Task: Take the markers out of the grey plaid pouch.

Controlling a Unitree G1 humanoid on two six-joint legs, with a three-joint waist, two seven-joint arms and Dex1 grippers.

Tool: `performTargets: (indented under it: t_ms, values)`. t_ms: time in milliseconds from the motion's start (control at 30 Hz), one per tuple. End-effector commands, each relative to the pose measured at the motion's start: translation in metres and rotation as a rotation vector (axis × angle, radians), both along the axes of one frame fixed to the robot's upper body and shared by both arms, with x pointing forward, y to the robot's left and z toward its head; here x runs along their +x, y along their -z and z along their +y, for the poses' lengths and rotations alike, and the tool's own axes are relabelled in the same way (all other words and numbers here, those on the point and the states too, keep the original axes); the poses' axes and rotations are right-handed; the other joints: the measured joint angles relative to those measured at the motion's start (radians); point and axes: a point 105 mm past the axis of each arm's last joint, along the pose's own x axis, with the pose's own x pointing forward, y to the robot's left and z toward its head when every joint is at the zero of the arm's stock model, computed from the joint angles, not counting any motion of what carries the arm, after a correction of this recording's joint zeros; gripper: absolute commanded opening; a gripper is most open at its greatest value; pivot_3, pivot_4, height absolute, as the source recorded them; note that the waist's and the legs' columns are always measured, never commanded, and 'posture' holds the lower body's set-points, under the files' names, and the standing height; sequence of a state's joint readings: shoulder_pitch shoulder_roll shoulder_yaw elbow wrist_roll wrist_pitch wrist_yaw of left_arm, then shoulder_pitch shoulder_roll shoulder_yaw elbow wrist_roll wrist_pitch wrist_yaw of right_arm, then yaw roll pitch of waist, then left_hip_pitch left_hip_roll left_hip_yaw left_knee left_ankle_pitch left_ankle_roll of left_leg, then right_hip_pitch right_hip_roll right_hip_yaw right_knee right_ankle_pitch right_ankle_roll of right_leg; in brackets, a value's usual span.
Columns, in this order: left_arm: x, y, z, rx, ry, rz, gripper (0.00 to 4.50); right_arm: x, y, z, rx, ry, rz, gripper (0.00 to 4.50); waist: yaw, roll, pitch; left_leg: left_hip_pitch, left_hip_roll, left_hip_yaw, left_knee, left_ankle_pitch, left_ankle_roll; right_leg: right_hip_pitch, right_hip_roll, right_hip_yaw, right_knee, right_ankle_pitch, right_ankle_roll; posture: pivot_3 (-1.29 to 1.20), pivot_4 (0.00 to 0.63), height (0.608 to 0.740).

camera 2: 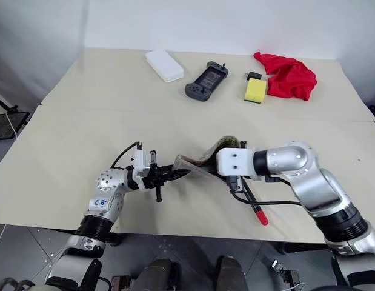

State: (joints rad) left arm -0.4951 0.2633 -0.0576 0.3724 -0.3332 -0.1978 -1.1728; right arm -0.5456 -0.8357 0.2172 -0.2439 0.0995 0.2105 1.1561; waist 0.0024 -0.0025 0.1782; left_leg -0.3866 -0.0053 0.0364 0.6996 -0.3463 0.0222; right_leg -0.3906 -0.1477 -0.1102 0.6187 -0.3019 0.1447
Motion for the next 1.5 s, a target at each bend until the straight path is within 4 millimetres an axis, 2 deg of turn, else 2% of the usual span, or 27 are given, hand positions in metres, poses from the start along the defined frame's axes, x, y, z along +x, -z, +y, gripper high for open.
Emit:
performTargets:
  t_ms: [33,133,233,367,467,633,733,833,867,933,967,1033,1100,1200,1300,1367,1433,1500]
  values:
    - [0.000,-0.006,0.007,-0.019,-0.024,-0.016,0.00,0.001,-0.021,-0.010,0.120,-0.003,-0.032,0.47,0.000,0.000,0.000,0.000,0.000,0.000,0.000,0.000,0.000,0.000,0.000,0.000,0.000,0.000,0.000,0.00,0.150,0.740]
    - [-0.001,-0.006,0.008,-0.017,-0.023,-0.013,0.00,0.003,-0.030,-0.010,0.265,0.018,0.017,0.47,0.000,0.000,0.000,0.000,0.000,0.000,0.000,0.000,0.000,0.000,0.000,0.000,0.000,0.000,0.000,0.00,0.150,0.740]
    - [-0.001,-0.006,0.006,-0.010,-0.012,-0.015,0.00,0.005,-0.041,-0.012,0.556,0.096,0.239,0.47,0.000,0.000,0.000,0.000,0.001,-0.001,0.000,0.000,0.000,0.000,0.000,0.000,0.001,0.000,0.000,0.00,0.150,0.740]
    - [-0.001,-0.005,0.005,-0.005,-0.005,-0.017,0.00,-0.005,-0.036,-0.015,0.590,0.101,0.384,0.47,0.007,0.000,0.000,0.000,0.002,-0.001,0.000,0.000,0.000,0.000,0.000,0.000,0.000,0.000,0.000,0.00,0.150,0.740]
    - [-0.001,-0.005,0.006,-0.004,-0.005,-0.016,0.00,-0.012,-0.044,-0.016,0.631,0.073,0.401,0.47,0.011,0.000,0.000,0.000,0.001,-0.001,0.000,0.000,0.000,0.000,-0.001,0.000,0.000,0.000,0.000,0.00,0.150,0.740]
    - [-0.002,-0.004,0.006,-0.002,-0.006,-0.013,0.00,-0.028,-0.090,-0.025,0.897,0.006,0.539,0.47,0.018,0.000,0.000,0.000,0.002,-0.002,0.000,0.000,0.000,-0.001,-0.001,0.001,0.000,0.000,0.000,0.00,0.150,0.740]
    - [-0.001,-0.005,0.007,-0.001,-0.009,-0.016,0.00,-0.037,-0.128,-0.029,1.064,-0.068,0.625,0.47,0.019,0.000,0.000,0.000,0.002,-0.002,0.000,0.000,0.000,-0.001,-0.001,0.001,0.001,0.000,0.000,0.00,0.150,0.740]
    - [-0.001,-0.005,0.007,-0.001,-0.011,-0.017,0.00,-0.040,-0.141,-0.036,1.115,-0.061,0.648,0.47,0.020,0.000,0.000,0.000,0.003,-0.003,0.000,0.000,0.000,-0.001,-0.001,0.001,0.001,0.000,-0.001,0.00,0.150,0.740]
    - [0.000,-0.006,0.007,-0.003,-0.013,-0.018,0.00,-0.030,-0.143,-0.048,1.160,0.019,0.625,0.47,0.020,0.000,0.000,0.000,0.003,-0.003,0.000,0.000,0.000,-0.001,-0.001,0.001,0.000,0.000,-0.001,0.00,0.150,0.740]
    - [0.001,-0.007,0.009,-0.005,-0.018,-0.021,0.00,-0.006,-0.134,-0.079,1.154,0.261,0.542,0.47,0.024,0.000,0.000,0.000,0.002,-0.002,0.000,0.000,0.001,0.000,-0.001,0.001,0.000,0.000,0.000,0.00,0.150,0.740]
    - [0.001,-0.009,0.010,-0.008,-0.022,-0.024,0.00,0.002,-0.120,-0.094,1.074,0.391,0.515,0.47,0.030,0.000,0.000,0.000,0.001,-0.001,0.000,0.000,0.001,0.000,-0.002,0.001,0.000,0.001,0.000,0.00,0.150,0.740]
    - [0.003,-0.013,0.015,-0.011,-0.035,-0.028,0.00,0.012,-0.080,-0.127,0.817,0.656,0.444,0.47,0.039,0.000,0.000,-0.002,-0.001,0.003,0.000,0.001,0.003,0.000,-0.003,0.000,-0.001,0.001,0.001,0.00,0.150,0.740]
    - [0.004,-0.015,0.020,0.002,-0.050,-0.046,0.00,0.009,-0.048,-0.151,0.617,0.771,0.424,0.47,0.036,0.000,0.000,-0.003,-0.001,0.005,-0.001,0.000,0.004,-0.001,-0.002,0.000,-0.003,0.001,0.001,0.00,0.150,0.740]
    - [0.005,-0.015,0.026,0.029,-0.059,-0.061,0.00,0.002,-0.027,-0.158,0.494,0.779,0.444,0.47,0.018,0.001,0.000,-0.002,-0.001,0.008,-0.002,0.000,0.004,-0.001,-0.002,0.000,-0.005,0.002,0.002,0.00,0.150,0.740]
    - [0.007,-0.028,0.045,0.025,-0.100,-0.067,0.00,0.009,0.012,-0.171,0.444,0.930,0.470,0.47,0.005,0.000,0.000,-0.001,0.001,0.008,-0.002,0.000,0.004,-0.001,-0.001,0.001,-0.004,0.002,0.002,0.00,0.150,0.740]
    - [0.009,-0.037,0.056,-0.006,-0.129,-0.038,0.00,0.015,0.027,-0.182,0.440,1.023,0.446,0.47,0.000,0.000,0.000,-0.001,0.002,0.006,-0.002,0.001,0.003,-0.001,-0.001,0.000,-0.004,0.003,0.000,0.00,0.150,0.740]
    - [0.012,-0.046,0.067,-0.036,-0.161,-0.005,0.00,0.015,0.036,-0.183,0.439,1.037,0.459,1.18,0.000,0.000,0.000,-0.001,0.003,0.002,-0.002,0.001,0.002,-0.001,-0.001,0.000,-0.003,0.003,0.000,0.00,0.150,0.740]
    - [0.013,-0.052,0.075,-0.059,-0.181,0.024,0.00,0.015,0.038,-0.182,0.447,1.031,0.459,1.67,0.000,0.001,0.000,-0.001,0.003,0.001,-0.002,0.001,0.002,-0.001,-0.002,0.001,-0.003,0.003,0.000,0.00,0.150,0.740]
